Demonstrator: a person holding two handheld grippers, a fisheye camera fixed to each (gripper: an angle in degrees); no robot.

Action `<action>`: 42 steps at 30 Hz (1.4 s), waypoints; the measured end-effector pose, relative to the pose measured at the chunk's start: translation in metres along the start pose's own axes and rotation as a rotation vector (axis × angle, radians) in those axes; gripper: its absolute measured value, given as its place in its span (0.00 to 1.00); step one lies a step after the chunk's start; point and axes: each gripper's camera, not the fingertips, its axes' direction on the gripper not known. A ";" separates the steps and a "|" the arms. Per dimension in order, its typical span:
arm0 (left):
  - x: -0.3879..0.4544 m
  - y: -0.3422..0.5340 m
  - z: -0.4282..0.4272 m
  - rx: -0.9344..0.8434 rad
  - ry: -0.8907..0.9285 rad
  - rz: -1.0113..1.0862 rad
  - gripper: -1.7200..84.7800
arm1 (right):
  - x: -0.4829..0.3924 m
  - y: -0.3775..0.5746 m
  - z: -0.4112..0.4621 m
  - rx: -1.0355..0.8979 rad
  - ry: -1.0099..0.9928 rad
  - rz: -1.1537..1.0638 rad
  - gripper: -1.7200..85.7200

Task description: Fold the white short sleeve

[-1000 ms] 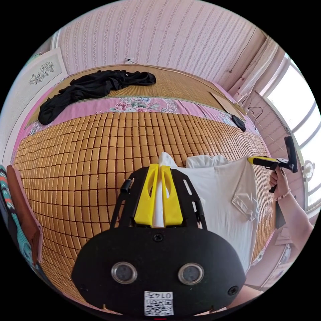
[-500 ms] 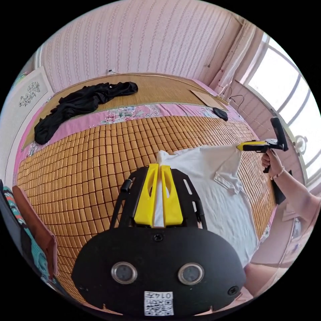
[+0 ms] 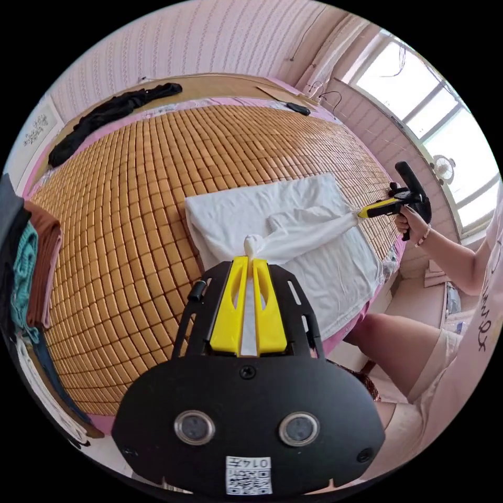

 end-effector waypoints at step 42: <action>0.144 0.300 -0.098 0.303 0.056 -0.046 0.05 | -0.072 0.305 0.165 0.452 0.064 -0.053 0.12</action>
